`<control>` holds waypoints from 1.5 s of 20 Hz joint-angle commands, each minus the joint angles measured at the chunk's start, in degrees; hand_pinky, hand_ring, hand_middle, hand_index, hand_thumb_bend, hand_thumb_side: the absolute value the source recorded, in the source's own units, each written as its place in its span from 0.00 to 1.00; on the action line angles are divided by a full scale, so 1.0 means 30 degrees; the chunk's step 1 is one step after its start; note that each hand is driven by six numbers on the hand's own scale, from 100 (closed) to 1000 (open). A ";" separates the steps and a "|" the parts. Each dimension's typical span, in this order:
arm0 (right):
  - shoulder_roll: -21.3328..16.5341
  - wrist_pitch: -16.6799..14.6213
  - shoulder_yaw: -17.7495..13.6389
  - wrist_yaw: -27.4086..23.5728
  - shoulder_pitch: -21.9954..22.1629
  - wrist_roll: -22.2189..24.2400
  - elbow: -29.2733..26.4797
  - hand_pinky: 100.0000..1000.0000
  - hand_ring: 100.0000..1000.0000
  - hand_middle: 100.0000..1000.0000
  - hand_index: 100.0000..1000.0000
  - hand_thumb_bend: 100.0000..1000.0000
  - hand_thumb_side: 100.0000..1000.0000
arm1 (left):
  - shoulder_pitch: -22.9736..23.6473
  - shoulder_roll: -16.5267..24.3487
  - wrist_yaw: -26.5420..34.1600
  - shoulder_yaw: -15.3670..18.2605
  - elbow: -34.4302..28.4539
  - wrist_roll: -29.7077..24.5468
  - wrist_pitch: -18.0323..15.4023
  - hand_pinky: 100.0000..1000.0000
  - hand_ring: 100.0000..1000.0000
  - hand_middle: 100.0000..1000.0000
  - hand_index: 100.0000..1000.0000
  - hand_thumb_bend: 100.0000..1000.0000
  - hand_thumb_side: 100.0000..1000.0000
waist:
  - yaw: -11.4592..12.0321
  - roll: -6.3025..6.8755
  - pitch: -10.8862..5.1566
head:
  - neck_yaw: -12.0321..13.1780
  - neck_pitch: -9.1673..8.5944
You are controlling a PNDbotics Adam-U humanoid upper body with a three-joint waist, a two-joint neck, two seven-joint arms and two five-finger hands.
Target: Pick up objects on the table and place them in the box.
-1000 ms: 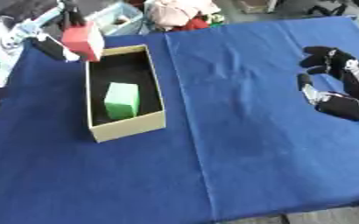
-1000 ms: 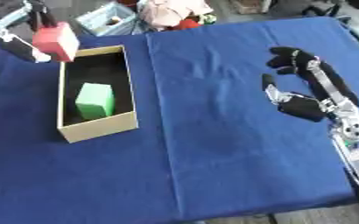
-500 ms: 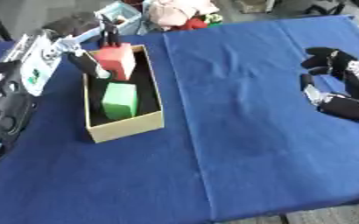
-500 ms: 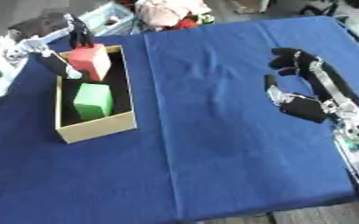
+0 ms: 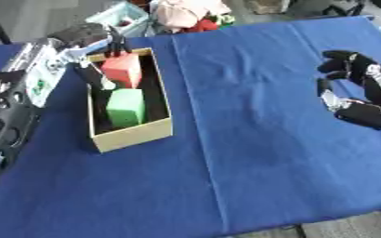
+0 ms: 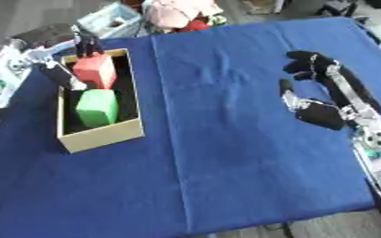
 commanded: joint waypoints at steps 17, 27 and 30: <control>-0.0404 -0.0017 -0.0493 -0.0067 0.0123 -0.0204 -0.0181 0.73 0.76 0.64 0.86 0.01 0.21 | 0.1888 0.3987 0.6451 0.1291 -0.7410 0.0734 0.1400 0.66 0.55 0.59 0.77 0.82 0.15 | 0.0890 -0.0230 -0.0611 | -0.0532 -0.0102; -0.0354 -0.0013 -0.0759 -0.0141 0.0657 -0.0560 -0.0321 0.73 0.76 0.64 0.87 0.00 0.22 | 0.8678 0.5511 1.3357 0.4316 -1.5077 0.4342 0.4876 0.63 0.50 0.54 0.73 0.69 0.08 | 0.2346 -0.0537 -0.0912 | -0.0335 0.0296; -0.0293 -0.0025 -0.0823 -0.0224 0.0816 -0.0697 -0.0469 0.73 0.75 0.64 0.87 0.00 0.22 | 1.0333 0.4838 1.4382 0.5107 -1.6198 0.5175 0.5356 0.63 0.49 0.53 0.72 0.67 0.07 | 0.2704 -0.0606 -0.1002 | -0.0105 0.0532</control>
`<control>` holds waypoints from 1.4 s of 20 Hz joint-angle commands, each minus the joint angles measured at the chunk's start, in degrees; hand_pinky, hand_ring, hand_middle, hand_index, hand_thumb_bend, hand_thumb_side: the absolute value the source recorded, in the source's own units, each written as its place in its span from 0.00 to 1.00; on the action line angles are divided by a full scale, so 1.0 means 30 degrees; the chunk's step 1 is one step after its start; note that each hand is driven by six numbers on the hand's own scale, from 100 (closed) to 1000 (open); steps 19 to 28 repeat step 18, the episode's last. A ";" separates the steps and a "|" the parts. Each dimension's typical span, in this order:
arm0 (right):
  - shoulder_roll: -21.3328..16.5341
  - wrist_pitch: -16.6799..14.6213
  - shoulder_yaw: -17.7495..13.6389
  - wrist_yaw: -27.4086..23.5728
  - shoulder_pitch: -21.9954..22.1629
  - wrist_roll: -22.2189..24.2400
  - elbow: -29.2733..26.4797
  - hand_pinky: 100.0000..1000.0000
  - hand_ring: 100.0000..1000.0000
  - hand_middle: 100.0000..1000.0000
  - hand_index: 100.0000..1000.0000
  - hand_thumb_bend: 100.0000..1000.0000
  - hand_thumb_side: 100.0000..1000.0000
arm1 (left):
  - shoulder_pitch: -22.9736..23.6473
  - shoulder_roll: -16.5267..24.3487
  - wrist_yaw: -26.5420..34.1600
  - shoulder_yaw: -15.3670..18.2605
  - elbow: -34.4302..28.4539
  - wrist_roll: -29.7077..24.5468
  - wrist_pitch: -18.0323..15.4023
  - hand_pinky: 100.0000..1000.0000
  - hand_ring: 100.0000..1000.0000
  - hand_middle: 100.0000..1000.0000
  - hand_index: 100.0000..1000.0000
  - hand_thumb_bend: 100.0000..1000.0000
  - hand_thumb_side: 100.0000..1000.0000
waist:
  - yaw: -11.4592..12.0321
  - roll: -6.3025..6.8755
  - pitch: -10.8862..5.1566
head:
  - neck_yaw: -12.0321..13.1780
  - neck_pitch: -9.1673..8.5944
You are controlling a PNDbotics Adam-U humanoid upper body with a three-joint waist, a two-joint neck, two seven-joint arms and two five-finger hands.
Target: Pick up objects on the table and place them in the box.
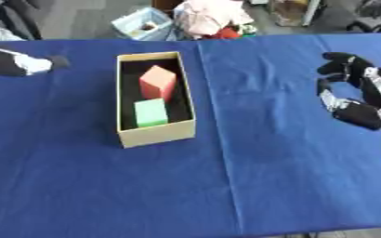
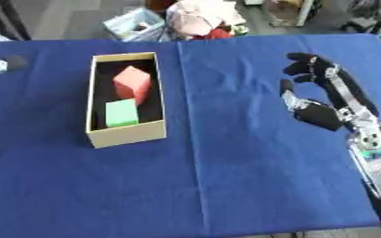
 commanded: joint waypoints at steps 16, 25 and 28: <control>-0.0165 0.0041 -0.0345 -0.0386 0.0165 -0.0648 -0.1021 0.72 0.74 0.63 0.87 0.00 0.22 | 0.3605 -0.2043 0.2009 0.1766 -0.1307 0.1107 0.0520 0.62 0.48 0.52 0.71 0.70 0.09 | 0.0847 -0.0312 -0.0441 | 0.0350 0.0644; -0.0180 0.0049 -0.0305 -0.0377 0.0158 -0.0595 -0.1030 0.72 0.74 0.63 0.87 0.00 0.22 | 0.3838 -0.2140 0.1925 0.1789 -0.1217 0.0963 0.0474 0.62 0.48 0.52 0.71 0.70 0.09 | 0.0868 -0.0289 -0.0424 | 0.0327 0.0634; -0.0180 0.0049 -0.0305 -0.0377 0.0158 -0.0595 -0.1030 0.72 0.74 0.63 0.87 0.00 0.22 | 0.3838 -0.2140 0.1925 0.1789 -0.1217 0.0963 0.0474 0.62 0.48 0.52 0.71 0.70 0.09 | 0.0868 -0.0289 -0.0424 | 0.0327 0.0634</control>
